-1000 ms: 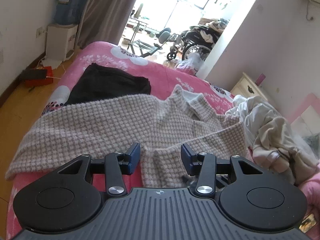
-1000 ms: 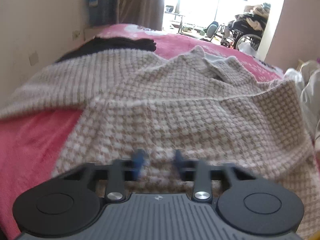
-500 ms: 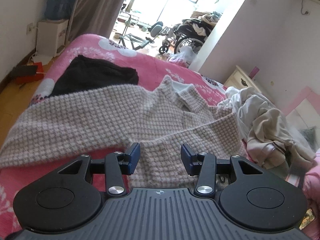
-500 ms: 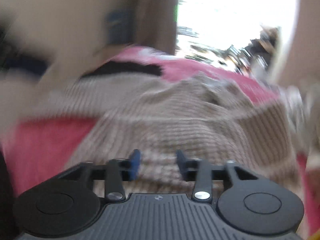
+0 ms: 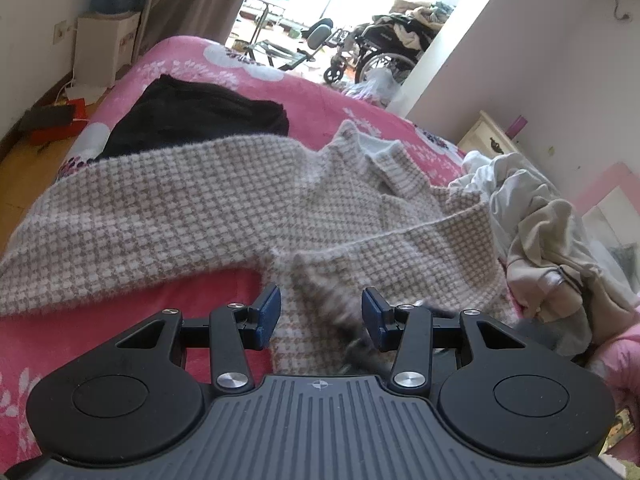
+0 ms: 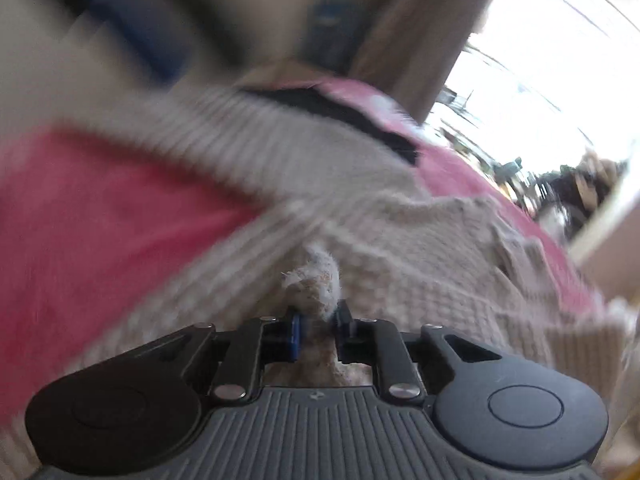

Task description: Fold clothes

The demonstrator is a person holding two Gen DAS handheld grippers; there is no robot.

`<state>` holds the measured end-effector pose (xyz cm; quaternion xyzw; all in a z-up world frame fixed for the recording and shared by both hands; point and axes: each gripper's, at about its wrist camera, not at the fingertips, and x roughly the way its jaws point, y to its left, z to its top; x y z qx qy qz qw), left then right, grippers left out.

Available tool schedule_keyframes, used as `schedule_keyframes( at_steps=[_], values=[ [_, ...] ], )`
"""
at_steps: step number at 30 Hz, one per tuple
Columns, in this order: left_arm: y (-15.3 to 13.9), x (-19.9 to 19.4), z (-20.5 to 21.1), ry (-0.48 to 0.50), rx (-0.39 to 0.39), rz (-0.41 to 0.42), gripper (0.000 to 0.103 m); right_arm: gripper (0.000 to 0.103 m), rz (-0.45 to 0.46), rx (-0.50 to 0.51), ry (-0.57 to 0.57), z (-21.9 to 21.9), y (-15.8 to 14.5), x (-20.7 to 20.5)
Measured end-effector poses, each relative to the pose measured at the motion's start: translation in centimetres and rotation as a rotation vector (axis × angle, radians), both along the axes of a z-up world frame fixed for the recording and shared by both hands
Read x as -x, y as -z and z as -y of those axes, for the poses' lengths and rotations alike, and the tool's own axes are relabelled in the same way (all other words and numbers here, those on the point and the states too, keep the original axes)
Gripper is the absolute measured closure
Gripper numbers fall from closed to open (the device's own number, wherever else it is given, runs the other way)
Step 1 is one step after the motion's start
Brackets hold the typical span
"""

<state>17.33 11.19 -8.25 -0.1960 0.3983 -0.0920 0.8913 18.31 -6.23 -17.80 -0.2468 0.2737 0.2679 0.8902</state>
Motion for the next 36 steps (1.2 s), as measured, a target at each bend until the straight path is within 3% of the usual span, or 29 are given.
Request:
schedule_keyframes(
  at_steps=[4,7,10,13,15,17,19,25,29,32,34,36],
  values=[
    [0.5,-0.9,-0.1,0.007,0.007,-0.016,0.058,0.089,0.053,-0.316,0.195,7.7,-7.4,-2.4],
    [0.5,-1.5,0.3,0.023,0.011,-0.009,0.058,0.089,0.169,-0.508,0.366,17.3,-15.0,-3.8],
    [0.4,-1.8,0.9,0.038,0.015,-0.005,0.058,0.089,0.311,-0.628,0.608,29.0,-21.5,-3.0],
    [0.6,-1.9,1.7,0.054,0.019,-0.015,0.058,0.082,0.429,-0.7,0.955,40.6,-24.4,-1.4],
    [0.6,-1.8,2.3,0.07,0.021,-0.024,0.058,0.058,0.389,-0.777,1.207,46.8,-23.7,1.0],
    [0.6,-1.6,3.1,0.096,0.02,-0.032,0.058,0.058,0.381,-0.891,1.344,50.4,-22.5,5.0],
    [0.6,-1.4,3.9,0.129,0.012,-0.041,0.058,0.056,0.402,-0.981,1.347,51.6,-21.2,9.5],
    [1.0,-0.5,6.7,0.267,-0.03,-0.09,0.058,0.053,0.308,-0.908,1.299,50.3,-20.8,20.8],
    [1.7,0.5,9.0,0.354,-0.061,-0.155,0.058,0.05,0.232,-0.74,1.233,48.9,-23.1,27.8],
    [2.2,1.6,10.9,0.41,-0.099,-0.174,0.058,0.05,0.255,-0.561,1.164,47.1,-25.7,32.0],
    [2.5,2.3,12.0,0.438,-0.128,-0.177,0.058,0.05,0.288,-0.484,1.067,45.7,-27.2,33.9],
    [2.9,2.9,12.9,0.46,-0.145,-0.183,0.058,0.05,0.26,-0.403,0.981,44.4,-27.7,34.1]
  ],
)
